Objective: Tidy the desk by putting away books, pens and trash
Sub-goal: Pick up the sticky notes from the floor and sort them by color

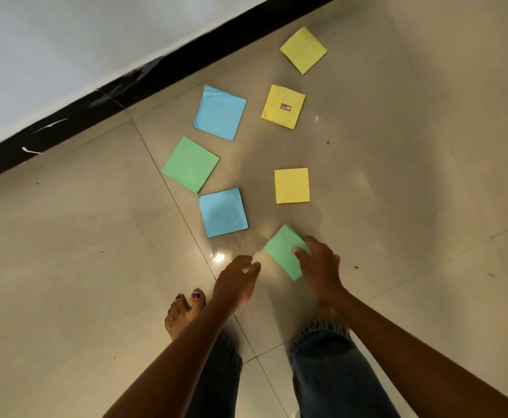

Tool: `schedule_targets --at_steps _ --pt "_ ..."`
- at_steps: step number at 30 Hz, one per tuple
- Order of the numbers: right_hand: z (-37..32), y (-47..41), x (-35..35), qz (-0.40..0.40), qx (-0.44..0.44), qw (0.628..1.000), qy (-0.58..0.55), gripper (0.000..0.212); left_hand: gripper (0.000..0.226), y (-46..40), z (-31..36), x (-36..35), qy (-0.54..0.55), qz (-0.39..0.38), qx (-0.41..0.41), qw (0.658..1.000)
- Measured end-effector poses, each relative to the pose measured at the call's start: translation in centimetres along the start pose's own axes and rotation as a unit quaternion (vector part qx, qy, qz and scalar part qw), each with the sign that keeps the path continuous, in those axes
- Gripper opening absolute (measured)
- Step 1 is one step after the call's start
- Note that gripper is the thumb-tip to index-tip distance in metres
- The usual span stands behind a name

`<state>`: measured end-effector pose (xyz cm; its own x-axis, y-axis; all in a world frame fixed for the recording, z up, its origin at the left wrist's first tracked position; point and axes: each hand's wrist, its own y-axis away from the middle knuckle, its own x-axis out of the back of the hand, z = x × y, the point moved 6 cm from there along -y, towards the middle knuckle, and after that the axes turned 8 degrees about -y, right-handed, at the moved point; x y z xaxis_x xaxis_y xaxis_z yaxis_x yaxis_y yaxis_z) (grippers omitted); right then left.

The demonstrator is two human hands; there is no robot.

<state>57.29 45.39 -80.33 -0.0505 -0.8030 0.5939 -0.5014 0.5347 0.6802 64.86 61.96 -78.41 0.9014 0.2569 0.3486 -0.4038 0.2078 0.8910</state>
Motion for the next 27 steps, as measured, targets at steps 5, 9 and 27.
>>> schedule_targets --at_steps 5,9,27 --pt "-4.9 1.2 0.8 -0.09 -0.065 0.922 -0.371 0.019 0.017 1.3 3.0 2.2 0.312 -0.041 0.034 0.949" --pt "-8.3 1.1 -0.3 -0.194 -0.076 0.894 -0.396 0.022 0.034 0.7 4.1 4.2 0.479 -0.019 0.042 0.877" --pt "-9.2 -11.2 2.6 0.078 0.156 0.913 0.368 0.063 0.024 -7.1 3.0 9.7 0.458 0.127 0.051 0.878"
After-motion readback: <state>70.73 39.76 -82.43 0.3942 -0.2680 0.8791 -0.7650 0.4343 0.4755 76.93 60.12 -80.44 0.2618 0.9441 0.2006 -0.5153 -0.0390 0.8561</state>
